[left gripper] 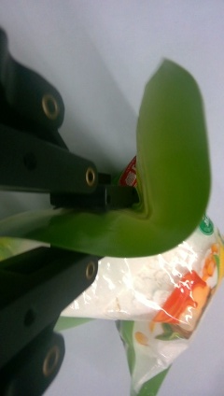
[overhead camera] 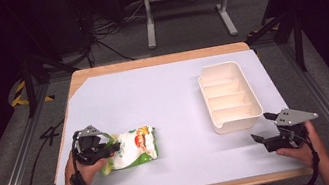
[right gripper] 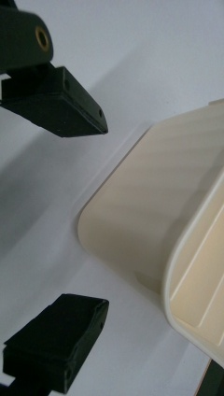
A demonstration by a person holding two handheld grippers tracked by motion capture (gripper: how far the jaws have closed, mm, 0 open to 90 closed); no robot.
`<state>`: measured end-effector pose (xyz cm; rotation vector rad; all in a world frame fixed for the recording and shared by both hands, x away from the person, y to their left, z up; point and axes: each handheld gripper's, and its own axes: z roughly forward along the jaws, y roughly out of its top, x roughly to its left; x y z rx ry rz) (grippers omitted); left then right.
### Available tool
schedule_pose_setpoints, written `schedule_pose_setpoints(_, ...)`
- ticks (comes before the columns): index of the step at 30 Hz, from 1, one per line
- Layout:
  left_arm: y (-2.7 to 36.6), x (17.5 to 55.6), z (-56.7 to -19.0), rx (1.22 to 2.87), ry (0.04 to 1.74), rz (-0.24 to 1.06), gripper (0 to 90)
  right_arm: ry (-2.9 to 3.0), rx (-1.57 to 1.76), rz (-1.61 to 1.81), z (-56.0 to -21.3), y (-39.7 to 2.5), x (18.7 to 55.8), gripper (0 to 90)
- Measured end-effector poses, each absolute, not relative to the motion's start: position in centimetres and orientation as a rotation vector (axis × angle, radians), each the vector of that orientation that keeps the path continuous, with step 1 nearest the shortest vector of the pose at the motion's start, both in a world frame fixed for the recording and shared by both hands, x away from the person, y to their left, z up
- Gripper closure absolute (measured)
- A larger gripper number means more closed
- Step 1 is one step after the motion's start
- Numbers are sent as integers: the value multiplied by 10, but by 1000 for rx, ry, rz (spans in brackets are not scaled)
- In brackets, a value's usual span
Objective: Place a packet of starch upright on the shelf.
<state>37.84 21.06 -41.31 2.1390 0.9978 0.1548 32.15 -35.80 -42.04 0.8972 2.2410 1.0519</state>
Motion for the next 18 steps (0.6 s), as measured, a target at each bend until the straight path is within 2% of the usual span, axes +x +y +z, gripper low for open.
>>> schedule_pose_setpoints(5, 206, 379, -403, 2105, 923, 207, 879, 2235, 913, 1062, -420, -359, 321, 131)
schedule_pose_setpoints(10, 196, 379, -385, 2158, 790, 264, 884, 2245, 923, 1064, -421, -360, 320, 135)
schedule_pose_setpoints(18, 166, 391, -333, 2180, 633, 383, 890, 2250, 921, 1061, -421, -361, 318, 137)
